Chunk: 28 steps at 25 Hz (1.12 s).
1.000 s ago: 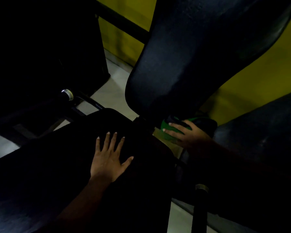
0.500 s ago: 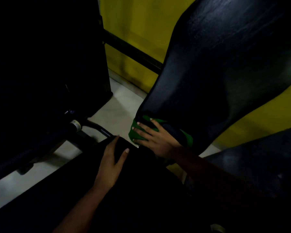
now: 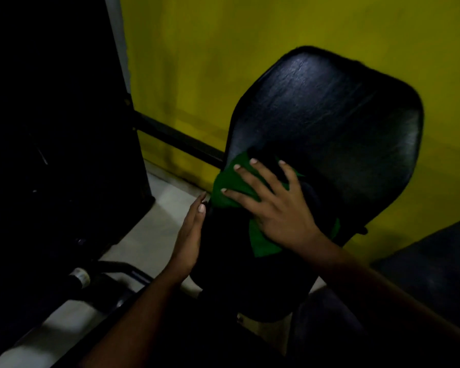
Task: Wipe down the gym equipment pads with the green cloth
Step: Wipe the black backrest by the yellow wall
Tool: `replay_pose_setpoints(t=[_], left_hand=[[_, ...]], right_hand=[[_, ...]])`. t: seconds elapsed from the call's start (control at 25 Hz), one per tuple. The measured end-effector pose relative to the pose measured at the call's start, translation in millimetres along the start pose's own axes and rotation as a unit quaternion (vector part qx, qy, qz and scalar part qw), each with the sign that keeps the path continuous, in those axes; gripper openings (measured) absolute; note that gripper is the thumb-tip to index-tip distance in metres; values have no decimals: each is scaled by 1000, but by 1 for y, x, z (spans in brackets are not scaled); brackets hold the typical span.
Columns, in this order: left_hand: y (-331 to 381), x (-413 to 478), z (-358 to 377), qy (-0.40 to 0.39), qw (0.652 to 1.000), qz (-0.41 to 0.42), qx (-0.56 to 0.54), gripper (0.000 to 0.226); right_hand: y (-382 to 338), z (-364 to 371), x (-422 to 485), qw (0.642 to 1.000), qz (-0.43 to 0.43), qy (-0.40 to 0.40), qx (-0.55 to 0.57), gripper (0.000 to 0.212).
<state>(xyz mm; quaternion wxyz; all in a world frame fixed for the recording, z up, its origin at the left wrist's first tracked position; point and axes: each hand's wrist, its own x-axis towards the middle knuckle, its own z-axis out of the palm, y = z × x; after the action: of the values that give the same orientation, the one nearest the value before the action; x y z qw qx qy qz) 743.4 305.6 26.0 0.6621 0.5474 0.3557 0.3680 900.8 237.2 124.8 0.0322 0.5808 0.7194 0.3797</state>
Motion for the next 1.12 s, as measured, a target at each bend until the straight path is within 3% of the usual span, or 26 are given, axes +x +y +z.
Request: replay_pose_setpoints(t=[0.16,0.32,0.48,0.76,0.92,1.12], left_hand=[[-5,1,9,6,1000,7,23,56],[-9,0,9,11,1000,17,16,64],[-4,-2,10,0,998,28,50,49],[10,-17,9,-14,995,61,83,70],[42,4,21,-9,998,35,51,53],[43,18,32,4,999,45,-17,75]], right_hand=[[5,-7,-31,994,106,5,-15,67],[-74,21,-78,998,-37,-47,17,42],[-50,18,-99,992,-101,-66,-37,51],[79,-24,-55,998,17,1,-66,62],[92,-36,-9,995,92,-2,-42,64],[22,-6,-2,996,-68,-41,-42,68]])
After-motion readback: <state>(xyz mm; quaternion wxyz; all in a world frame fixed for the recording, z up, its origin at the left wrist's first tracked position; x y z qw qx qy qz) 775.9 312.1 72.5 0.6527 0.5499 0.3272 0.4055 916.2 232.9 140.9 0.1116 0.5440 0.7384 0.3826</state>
